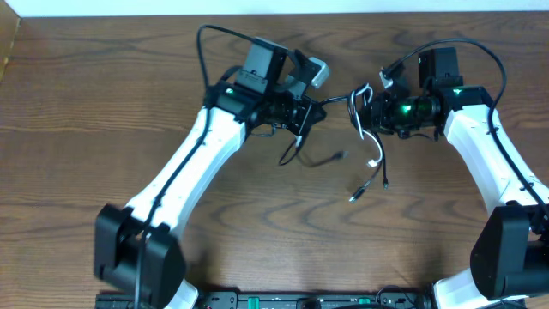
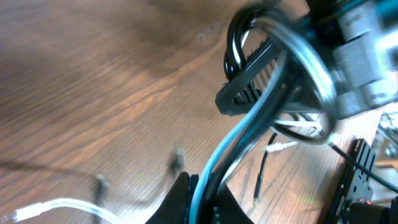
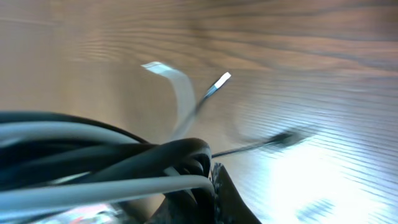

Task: Untangle cables

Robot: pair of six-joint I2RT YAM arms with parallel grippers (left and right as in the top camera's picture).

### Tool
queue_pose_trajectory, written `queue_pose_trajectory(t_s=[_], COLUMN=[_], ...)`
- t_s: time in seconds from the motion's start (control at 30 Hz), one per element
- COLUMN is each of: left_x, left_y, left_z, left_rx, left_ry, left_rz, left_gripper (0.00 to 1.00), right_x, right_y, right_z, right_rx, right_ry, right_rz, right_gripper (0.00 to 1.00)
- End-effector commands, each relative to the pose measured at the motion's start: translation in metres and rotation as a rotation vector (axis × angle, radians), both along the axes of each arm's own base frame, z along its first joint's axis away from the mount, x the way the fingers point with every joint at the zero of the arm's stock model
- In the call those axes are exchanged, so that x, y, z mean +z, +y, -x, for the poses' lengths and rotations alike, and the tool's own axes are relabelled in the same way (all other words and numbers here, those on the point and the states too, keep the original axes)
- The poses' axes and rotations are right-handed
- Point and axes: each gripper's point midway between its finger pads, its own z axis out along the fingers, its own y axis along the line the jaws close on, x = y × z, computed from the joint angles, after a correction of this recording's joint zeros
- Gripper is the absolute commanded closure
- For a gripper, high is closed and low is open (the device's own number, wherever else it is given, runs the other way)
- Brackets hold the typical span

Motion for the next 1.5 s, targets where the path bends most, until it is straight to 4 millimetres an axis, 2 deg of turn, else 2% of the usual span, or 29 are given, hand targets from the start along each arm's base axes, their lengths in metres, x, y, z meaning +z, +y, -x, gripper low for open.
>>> queue_pose_trajectory(t_s=[0.0, 0.1, 0.13, 0.23, 0.3, 0.4, 0.6, 0.73, 0.8, 0.87, 1.0, 1.2, 1.3, 1.47], left_x=[0.052, 0.075, 0.081, 0.094, 0.096, 0.093, 0.09, 0.089, 0.089, 0.089, 0.089, 0.089, 0.089, 0.089], left_y=[0.024, 0.029, 0.03, 0.032, 0.032, 0.033, 0.034, 0.034, 0.034, 0.034, 0.034, 0.034, 0.034, 0.034], left_z=[-0.003, 0.003, 0.005, 0.01, 0.011, 0.013, 0.015, 0.016, 0.016, 0.016, 0.016, 0.016, 0.016, 0.016], left_rx=[0.1, 0.107, 0.107, 0.107, 0.106, 0.106, 0.106, 0.113, 0.122, 0.124, 0.124, 0.125, 0.125, 0.125], left_ry=[-0.108, -0.162, -0.178, -0.206, -0.209, -0.196, -0.181, -0.166, -0.156, -0.154, -0.155, -0.154, -0.154, -0.154], left_rz=[0.013, 0.04, 0.048, 0.062, 0.065, 0.059, 0.051, 0.052, 0.056, 0.057, 0.057, 0.057, 0.057, 0.057], left_gripper=[0.93, 0.93, 0.93, 0.92, 0.93, 0.93, 0.93, 0.93, 0.92, 0.93, 0.92, 0.93, 0.93, 0.92], right_x=[-0.018, -0.023, -0.023, -0.023, -0.018, -0.004, 0.012, 0.03, 0.031, 0.029, 0.031, 0.061, 0.086, 0.093], right_y=[-0.041, -0.049, -0.049, -0.047, -0.038, -0.017, -0.002, 0.009, 0.008, 0.005, 0.007, 0.037, 0.051, 0.055], right_z=[-0.001, 0.001, 0.002, 0.003, 0.002, 0.001, 0.003, 0.002, 0.0, -0.004, -0.011, -0.013, -0.009, -0.007], right_rx=[-0.015, 0.024, 0.056, 0.1, 0.114, 0.149, 0.181, 0.208, 0.205, 0.188, 0.153, 0.251, 0.322, 0.345], right_ry=[-0.056, -0.076, -0.094, -0.117, -0.131, -0.169, -0.187, -0.22, -0.226, -0.229, -0.236, -0.353, -0.427, -0.443], right_rz=[0.287, 0.357, 0.366, 0.366, 0.311, 0.179, 0.074, -0.007, -0.001, 0.021, 0.025, -0.14, -0.268, -0.309], right_gripper=[0.99, 0.99, 0.95, 0.75, 0.69, 0.65, 0.44, 0.44, 0.43, 0.37, 0.37, 0.4, 0.41, 0.43])
